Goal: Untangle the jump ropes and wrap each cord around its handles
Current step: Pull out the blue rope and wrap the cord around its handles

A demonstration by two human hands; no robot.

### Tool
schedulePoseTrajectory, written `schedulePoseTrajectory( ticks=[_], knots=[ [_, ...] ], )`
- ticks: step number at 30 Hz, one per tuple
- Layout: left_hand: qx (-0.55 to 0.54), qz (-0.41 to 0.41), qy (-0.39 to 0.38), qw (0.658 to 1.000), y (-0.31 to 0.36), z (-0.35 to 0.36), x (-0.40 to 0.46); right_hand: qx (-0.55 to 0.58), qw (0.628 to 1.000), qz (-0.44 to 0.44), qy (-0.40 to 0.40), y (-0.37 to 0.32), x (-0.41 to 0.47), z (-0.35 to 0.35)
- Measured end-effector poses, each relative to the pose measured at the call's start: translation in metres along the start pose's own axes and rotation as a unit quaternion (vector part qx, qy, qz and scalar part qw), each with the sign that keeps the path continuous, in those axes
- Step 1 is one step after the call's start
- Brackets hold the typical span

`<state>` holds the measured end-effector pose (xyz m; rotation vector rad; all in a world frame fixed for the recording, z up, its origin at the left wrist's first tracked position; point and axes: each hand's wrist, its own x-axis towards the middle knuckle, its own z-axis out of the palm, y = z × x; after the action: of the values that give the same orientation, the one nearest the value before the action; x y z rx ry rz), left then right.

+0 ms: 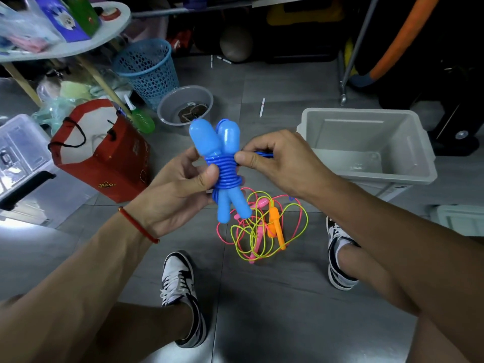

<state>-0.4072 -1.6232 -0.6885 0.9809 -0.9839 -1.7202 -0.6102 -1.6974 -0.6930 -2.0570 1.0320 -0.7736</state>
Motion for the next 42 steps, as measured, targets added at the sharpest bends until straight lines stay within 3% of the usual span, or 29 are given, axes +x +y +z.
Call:
schedulePoseTrajectory(
  ticks=[6,11,26,30,36,38,42],
  knots=[
    [0.072,-0.031,0.028,0.996,-0.005,-0.001,0.007,-0.074,0.996,0.029,-0.042,-0.005,-0.005,0.004],
    [0.137,-0.028,0.107,0.984,-0.01,-0.007,0.015,-0.098,0.993,0.05,-0.05,-0.007,-0.009,0.007],
    [0.209,0.037,0.201,0.956,-0.016,0.002,0.022,-0.137,0.99,0.03,0.005,-0.027,-0.011,0.017],
    [0.29,0.065,0.238,0.925,-0.018,0.009,0.02,-0.138,0.989,0.049,0.014,-0.026,-0.014,0.021],
    [0.442,0.094,0.293,0.843,-0.021,0.02,0.013,-0.134,0.985,0.092,0.064,-0.022,-0.006,0.021],
    [0.405,0.104,0.28,0.864,-0.022,0.022,0.013,-0.119,0.988,0.078,0.066,-0.02,-0.002,0.017],
    [0.138,0.085,0.201,0.966,-0.01,0.019,0.01,-0.097,0.992,0.054,0.064,-0.012,0.003,0.009]
  ],
)
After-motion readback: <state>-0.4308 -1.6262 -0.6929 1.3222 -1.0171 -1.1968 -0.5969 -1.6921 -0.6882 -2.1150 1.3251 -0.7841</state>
